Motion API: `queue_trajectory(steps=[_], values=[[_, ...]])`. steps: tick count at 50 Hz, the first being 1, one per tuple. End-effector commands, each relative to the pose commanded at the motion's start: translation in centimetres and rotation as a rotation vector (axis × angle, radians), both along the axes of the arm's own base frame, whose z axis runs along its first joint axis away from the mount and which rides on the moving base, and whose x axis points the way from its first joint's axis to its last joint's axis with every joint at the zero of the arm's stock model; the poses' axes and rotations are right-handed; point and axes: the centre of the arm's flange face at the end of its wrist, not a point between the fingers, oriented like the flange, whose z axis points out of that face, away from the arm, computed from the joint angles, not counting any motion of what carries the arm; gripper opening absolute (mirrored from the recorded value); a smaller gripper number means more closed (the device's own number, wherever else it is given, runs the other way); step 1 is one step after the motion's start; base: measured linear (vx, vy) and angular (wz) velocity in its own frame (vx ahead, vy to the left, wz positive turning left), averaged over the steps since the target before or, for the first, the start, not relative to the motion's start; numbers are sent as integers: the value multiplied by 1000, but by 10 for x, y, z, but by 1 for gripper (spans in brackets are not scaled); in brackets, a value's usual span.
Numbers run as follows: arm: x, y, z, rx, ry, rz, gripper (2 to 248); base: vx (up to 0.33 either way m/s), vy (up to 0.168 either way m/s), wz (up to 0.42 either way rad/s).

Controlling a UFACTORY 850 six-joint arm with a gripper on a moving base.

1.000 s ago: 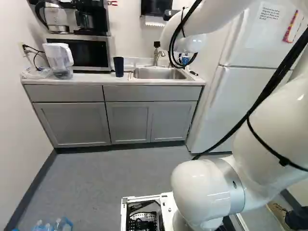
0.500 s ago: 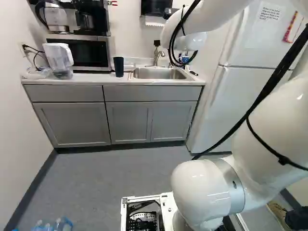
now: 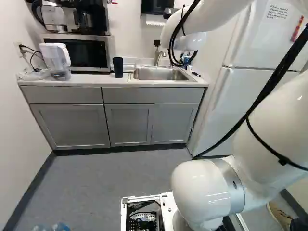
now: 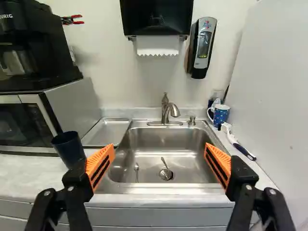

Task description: Rinse the cup and place it in the tray

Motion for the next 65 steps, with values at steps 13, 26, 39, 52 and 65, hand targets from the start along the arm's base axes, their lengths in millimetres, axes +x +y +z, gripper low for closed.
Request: queue_trajectory(steps=[13, 26, 39, 52, 65], values=[[0, 0, 0, 0, 0, 0, 247, 103, -40, 0], [0, 0, 0, 0, 0, 0, 247, 94, -38, -1], [0, 0, 0, 0, 0, 0, 247, 103, -56, 0], [0, 0, 0, 0, 0, 0, 247, 102, -66, -2], [0, 0, 0, 0, 0, 0, 247, 113, -70, -3]])
